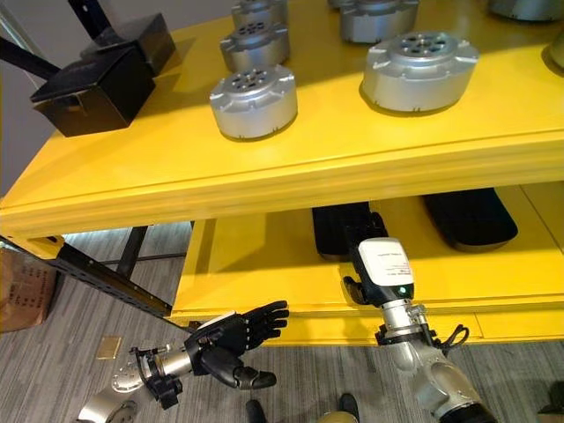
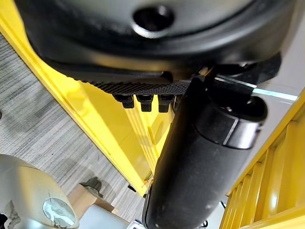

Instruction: Move parts from the plastic box to the shelf.

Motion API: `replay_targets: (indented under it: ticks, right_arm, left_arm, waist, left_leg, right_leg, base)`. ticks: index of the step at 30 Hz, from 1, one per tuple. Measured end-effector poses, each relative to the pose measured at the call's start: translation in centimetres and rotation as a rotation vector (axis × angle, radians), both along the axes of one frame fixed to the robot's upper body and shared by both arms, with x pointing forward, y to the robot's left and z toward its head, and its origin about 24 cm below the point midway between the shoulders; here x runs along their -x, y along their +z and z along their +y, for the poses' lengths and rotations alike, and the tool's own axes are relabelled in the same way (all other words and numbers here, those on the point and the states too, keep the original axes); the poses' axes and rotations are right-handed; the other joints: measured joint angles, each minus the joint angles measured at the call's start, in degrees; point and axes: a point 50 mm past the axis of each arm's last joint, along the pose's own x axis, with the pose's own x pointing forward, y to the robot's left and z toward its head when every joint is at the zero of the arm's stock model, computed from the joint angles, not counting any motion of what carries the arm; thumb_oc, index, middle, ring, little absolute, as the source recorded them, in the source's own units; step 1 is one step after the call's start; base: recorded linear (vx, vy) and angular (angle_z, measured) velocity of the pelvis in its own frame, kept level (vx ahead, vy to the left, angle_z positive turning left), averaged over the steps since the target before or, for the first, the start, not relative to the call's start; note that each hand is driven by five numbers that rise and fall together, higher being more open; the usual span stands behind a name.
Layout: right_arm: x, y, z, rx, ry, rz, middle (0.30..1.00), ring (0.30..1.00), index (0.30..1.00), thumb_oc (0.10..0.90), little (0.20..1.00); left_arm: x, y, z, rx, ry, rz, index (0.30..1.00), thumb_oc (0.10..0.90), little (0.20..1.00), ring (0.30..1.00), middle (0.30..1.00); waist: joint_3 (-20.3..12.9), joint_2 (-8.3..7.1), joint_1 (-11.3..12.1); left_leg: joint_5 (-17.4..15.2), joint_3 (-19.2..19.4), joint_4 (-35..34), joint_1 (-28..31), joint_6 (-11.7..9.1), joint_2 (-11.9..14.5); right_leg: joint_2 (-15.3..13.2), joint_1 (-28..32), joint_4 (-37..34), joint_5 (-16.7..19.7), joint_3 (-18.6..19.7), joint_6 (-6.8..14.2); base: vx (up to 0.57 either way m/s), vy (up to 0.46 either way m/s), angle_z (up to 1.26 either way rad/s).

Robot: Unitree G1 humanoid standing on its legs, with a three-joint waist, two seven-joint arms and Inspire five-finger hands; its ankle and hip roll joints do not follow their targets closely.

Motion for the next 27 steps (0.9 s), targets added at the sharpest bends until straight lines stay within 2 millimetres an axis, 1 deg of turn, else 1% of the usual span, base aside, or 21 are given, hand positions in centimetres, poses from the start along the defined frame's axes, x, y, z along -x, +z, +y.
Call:
replay_targets:
  ticks: [3,4,8,11,13,15,16,17,18,19,20,21,22,23,24,25,26,27]
  right_arm:
    - [0.4,0.5,0.3,-0.037,0.015,-0.016,1.0,1.0,1.0,0.9,1.0]
    - [0.5,0.6,0.3,-0.04,0.021,-0.02,1.0,1.0,1.0,0.9,1.0]
    - [0.8,2.3,0.9,-0.074,0.098,-0.087,1.0,1.0,1.0,0.9,1.0]
    - [1.2,3.2,1.1,-0.074,0.165,-0.117,1.0,1.0,1.0,0.9,1.0]
    - [1.7,3.4,1.1,-0.12,0.17,-0.124,1.0,1.0,1.0,0.9,1.0]
    - [2.1,3.4,0.8,-0.16,0.156,-0.12,1.0,1.0,1.0,0.9,1.0]
    - [2.2,3.2,0.6,-0.196,0.135,-0.113,1.0,1.0,1.0,0.9,1.0]
    - [2.2,3.1,0.6,-0.223,0.124,-0.113,1.0,1.0,1.0,0.9,1.0]
    - [2.2,3.1,0.5,-0.239,0.117,-0.113,1.0,1.0,1.0,0.9,1.0]
    - [2.4,2.9,0.4,-0.26,0.104,-0.105,1.0,1.0,1.0,0.9,1.0]
    - [2.6,2.8,0.3,-0.272,0.094,-0.098,1.0,1.0,1.0,0.9,1.0]
    - [2.8,2.5,0.2,-0.275,0.086,-0.088,1.0,1.0,1.0,0.9,1.0]
    - [2.9,2.4,0.2,-0.288,0.079,-0.082,1.0,1.0,1.0,0.9,1.0]
    - [2.8,2.4,0.2,-0.304,0.078,-0.08,1.0,1.0,1.0,0.9,1.0]
    - [2.6,2.7,0.3,-0.309,0.082,-0.09,1.0,1.0,1.0,0.9,1.0]
    - [2.6,2.8,0.3,-0.318,0.082,-0.099,1.0,1.0,1.0,0.9,1.0]
    - [2.8,2.2,0.8,-0.383,0.058,-0.101,1.0,1.0,1.0,0.9,1.0]
    - [2.9,1.7,1.3,-0.422,0.055,-0.097,1.0,1.0,1.0,0.9,1.0]
  left_arm:
    - [0.0,0.0,0.1,-0.003,0.014,0.001,1.0,0.9,1.0,1.0,1.0]
    - [0.0,0.0,0.1,-0.004,0.017,-0.001,1.0,0.9,1.0,1.0,1.0]
    - [0.0,0.0,0.2,-0.003,0.041,-0.012,1.0,0.9,1.0,1.0,1.0]
    - [0.4,-0.3,0.4,-0.005,0.057,0.001,1.0,0.9,1.0,1.0,1.0]
    - [0.5,-0.3,0.5,-0.004,0.061,0.003,1.0,0.9,1.0,1.0,1.0]
    - [0.5,-0.3,1.0,-0.005,0.083,0.002,1.0,0.9,1.0,1.0,1.0]
    - [0.4,-0.2,1.2,-0.01,0.091,-0.003,1.0,0.9,1.0,1.0,1.0]
    - [0.3,0.0,1.3,-0.01,0.093,-0.009,1.0,0.9,1.0,1.0,1.0]
    - [0.4,0.1,1.3,-0.007,0.097,-0.012,1.0,0.9,1.0,1.0,1.0]
    - [0.4,0.3,1.2,-0.002,0.098,-0.019,1.0,0.9,1.0,1.0,1.0]
    - [0.5,0.5,1.1,0.003,0.107,-0.026,1.0,0.9,1.0,1.0,1.0]
    - [0.5,0.7,1.0,0.013,0.11,-0.032,1.0,0.9,1.0,1.0,1.0]
    - [0.5,1.0,1.0,0.026,0.118,-0.035,1.0,0.9,1.0,1.0,1.0]
    - [0.5,1.2,0.9,0.039,0.131,-0.039,1.0,0.9,1.0,1.0,1.0]
    - [0.5,1.3,0.9,0.043,0.137,-0.047,1.0,0.9,1.0,1.0,1.0]
    - [0.5,1.4,1.0,0.039,0.138,-0.053,1.0,0.9,1.0,1.0,1.0]
    - [0.3,1.2,1.7,0.011,0.153,-0.05,1.0,0.9,1.0,1.0,1.0]
    - [0.2,1.4,2.4,-0.009,0.169,-0.061,1.0,0.9,1.0,1.0,1.0]
  waist:
    - [0.2,0.14,-0.2]
    - [0.2,0.44,-0.5]
    - [1.9,1.5,-1.8]
    - [2.2,2.04,-1.8]
    - [2.5,1.94,-2.2]
    - [3.0,1.13,-2.0]
    - [3.6,0.13,-1.7]
    - [4.0,-0.5,-1.5]
    - [4.1,-0.69,-1.4]
    - [4.5,-1.72,-1.6]
    - [4.6,-2.04,-1.5]
    - [4.8,-2.44,-1.6]
    - [4.8,-2.77,-1.6]
    - [5.0,-3.59,-1.0]
    - [4.9,-3.81,0.8]
    - [4.5,-3.19,0.3]
    - [4.2,-5.15,-0.3]
    - [4.0,-7.59,-0.3]
  left_leg:
    - [0.0,0.8,0.0,-0.1,0.0,0.2]
    - [-0.2,0.9,0.0,-0.1,-0.2,0.4]
    - [0.1,1.0,0.0,-0.7,-0.6,1.2]
    - [0.3,1.4,0.0,-0.7,-1.0,1.5]
    - [0.7,1.3,0.2,-0.6,-1.5,1.8]
    - [1.2,1.3,0.8,-0.6,-1.9,1.9]
    - [1.2,1.2,2.2,-0.6,-1.9,1.8]
    - [1.2,1.2,3.1,-0.6,-1.9,1.5]
    - [1.2,1.0,3.9,-0.6,-1.9,1.2]
    - [0.9,0.8,5.0,-0.4,-1.6,0.4]
    - [0.3,0.3,5.3,0.0,-0.9,-0.1]
    - [-0.4,-1.3,5.4,0.6,-0.4,-0.4]
    - [-2.0,-2.3,5.9,0.8,0.1,-0.6]
    - [-6.9,-8.0,5.5,1.4,0.5,-3.5]
    - [-8.2,-13.0,2.5,3.4,2.0,-7.8]
    - [-7.6,-12.4,1.6,3.8,4.6,-9.4]
    - [-6.6,-12.1,1.2,4.6,4.1,-9.5]
    - [-6.5,-12.4,1.0,4.8,4.1,-9.8]
  right_leg:
    - [0.1,-0.3,-0.2,0.0,0.5,0.0]
    - [0.3,-0.5,0.0,0.0,0.7,0.0]
    - [0.9,-1.3,0.0,-0.1,1.6,-0.5]
    - [1.6,-1.8,0.0,0.0,2.6,-0.7]
    - [2.0,-2.1,0.0,-0.2,2.6,-1.0]
    - [2.0,-2.0,-0.3,-0.5,3.1,-1.5]
    - [1.9,-1.9,-0.4,-0.6,4.5,-1.7]
    - [1.5,-1.8,-0.4,-0.6,5.4,-1.8]
    - [1.0,-1.7,-0.3,-0.6,6.2,-1.8]
    - [0.3,-1.7,0.1,-0.1,7.8,-1.4]
    - [-0.1,-1.5,0.1,0.4,9.1,-1.6]
    - [-0.3,-1.4,0.1,0.6,10.2,-1.5]
    - [-0.4,-1.4,0.1,0.7,10.8,-1.5]
    - [-0.6,-1.8,0.4,0.9,13.6,-1.3]
    - [-0.6,-3.3,1.3,0.8,16.7,-0.6]
    - [0.6,-4.2,1.9,0.8,17.3,-0.5]
    - [0.6,-4.4,2.8,0.6,18.0,-0.2]
    - [0.6,-5.2,3.8,0.1,18.5,0.4]
  base:
    - [-0.01,-0.086,-0.08]
    - [0.0,-0.111,-0.07]
    - [0.02,-0.09,-0.05]
    - [0.02,-0.076,-0.16]
    - [0.03,-0.063,-0.04]
    - [0.04,-0.045,-0.14]
    - [0.05,-0.023,-0.32]
    - [0.03,-0.009,-0.42]
    - [0.03,0.014,-0.44]
    - [0.02,0.019,-0.54]
    - [0.04,0.032,-0.55]
    - [0.01,0.022,-0.52]
    - [0.0,0.013,-0.64]
    - [-0.04,0.039,-1.17]
    - [-0.05,0.065,-1.24]
    - [-0.07,0.093,-1.03]
    - [-0.09,0.111,-0.58]
    - [-0.06,0.085,-0.34]
